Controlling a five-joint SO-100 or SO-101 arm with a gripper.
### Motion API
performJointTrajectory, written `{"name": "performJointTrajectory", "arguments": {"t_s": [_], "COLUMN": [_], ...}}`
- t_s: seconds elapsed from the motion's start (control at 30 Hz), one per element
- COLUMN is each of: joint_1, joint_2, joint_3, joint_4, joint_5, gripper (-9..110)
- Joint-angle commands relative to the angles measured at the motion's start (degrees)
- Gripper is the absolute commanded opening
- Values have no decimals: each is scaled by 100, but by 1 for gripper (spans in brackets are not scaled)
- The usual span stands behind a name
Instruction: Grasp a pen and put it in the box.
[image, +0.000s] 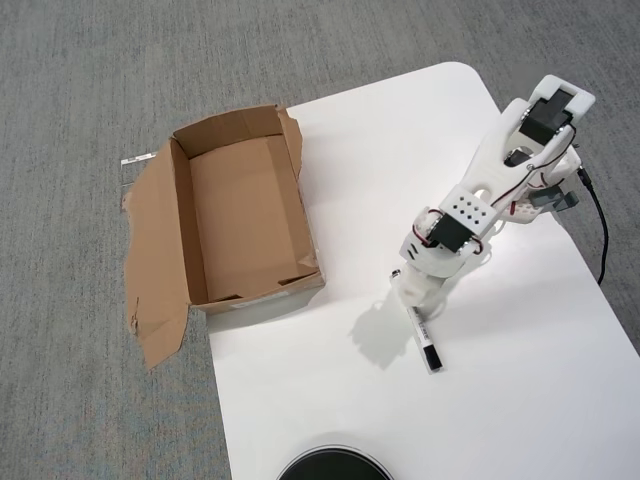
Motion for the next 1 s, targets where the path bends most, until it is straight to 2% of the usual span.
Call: {"name": "performJointTrajectory", "arguments": {"t_s": [0.0,0.3,0.97], "joint_1": [-31,-40,-330], "joint_2": [-229,-782,-1529], "joint_3": [-180,-479,-374], "joint_4": [-97,-1028,-1046], "joint_5": [-31,-31,-31], "gripper": [20,20,20]}}
